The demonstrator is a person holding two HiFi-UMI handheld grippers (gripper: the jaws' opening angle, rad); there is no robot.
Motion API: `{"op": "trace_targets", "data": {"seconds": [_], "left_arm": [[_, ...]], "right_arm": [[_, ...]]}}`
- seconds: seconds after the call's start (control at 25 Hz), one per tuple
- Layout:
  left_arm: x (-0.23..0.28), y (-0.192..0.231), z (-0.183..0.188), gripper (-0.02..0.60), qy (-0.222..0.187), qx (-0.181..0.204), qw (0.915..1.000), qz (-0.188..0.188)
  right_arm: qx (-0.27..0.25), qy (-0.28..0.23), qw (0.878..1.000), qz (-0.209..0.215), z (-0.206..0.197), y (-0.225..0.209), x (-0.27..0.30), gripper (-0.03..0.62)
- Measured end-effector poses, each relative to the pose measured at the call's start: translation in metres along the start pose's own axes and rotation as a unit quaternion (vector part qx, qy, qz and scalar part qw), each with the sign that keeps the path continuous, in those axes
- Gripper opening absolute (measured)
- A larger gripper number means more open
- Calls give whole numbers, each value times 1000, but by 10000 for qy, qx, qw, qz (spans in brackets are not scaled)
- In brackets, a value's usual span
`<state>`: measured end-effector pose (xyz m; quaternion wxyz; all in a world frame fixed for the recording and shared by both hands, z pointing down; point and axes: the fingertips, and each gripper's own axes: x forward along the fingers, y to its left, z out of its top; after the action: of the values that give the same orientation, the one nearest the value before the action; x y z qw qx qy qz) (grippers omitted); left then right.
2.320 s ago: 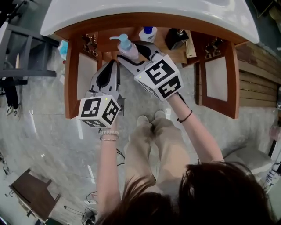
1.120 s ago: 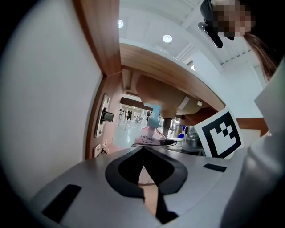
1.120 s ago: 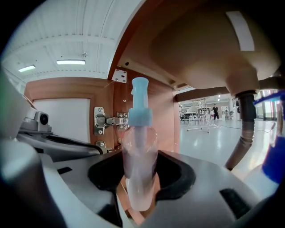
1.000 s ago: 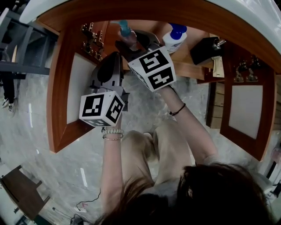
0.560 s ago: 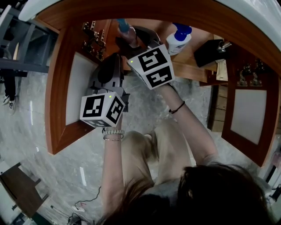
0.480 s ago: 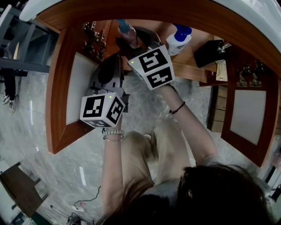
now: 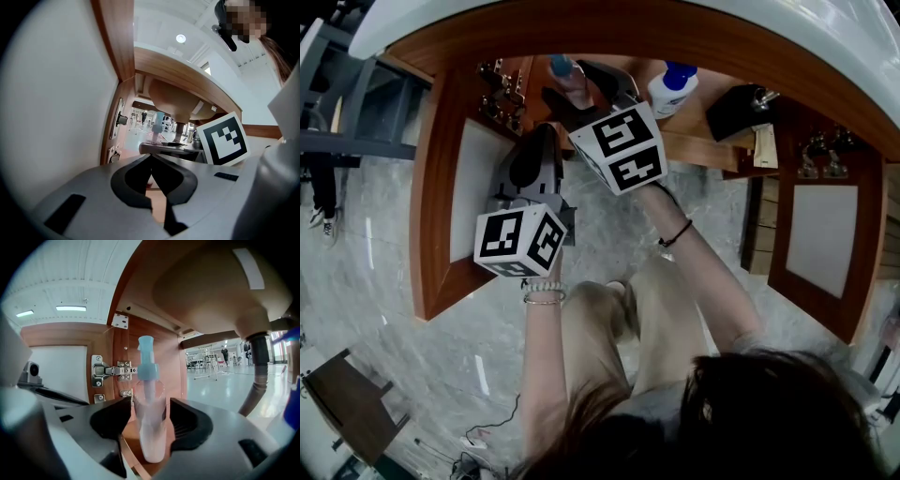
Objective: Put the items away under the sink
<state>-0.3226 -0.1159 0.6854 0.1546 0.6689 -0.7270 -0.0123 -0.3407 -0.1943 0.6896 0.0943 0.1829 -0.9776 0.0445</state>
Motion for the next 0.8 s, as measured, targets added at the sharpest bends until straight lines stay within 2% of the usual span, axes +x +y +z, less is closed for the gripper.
{"op": "trace_targets", "data": {"seconds": [0.32,0.8], "left_arm": [[-23,-23,21,0,175,-207,9996,-58],[-67,-68,69,0,426,-393,9982,-154]], "right_arm": [[180,230,9995,-86,15,10,-35,270],[502,175,9985,-106,77,33,-104,268]]}}
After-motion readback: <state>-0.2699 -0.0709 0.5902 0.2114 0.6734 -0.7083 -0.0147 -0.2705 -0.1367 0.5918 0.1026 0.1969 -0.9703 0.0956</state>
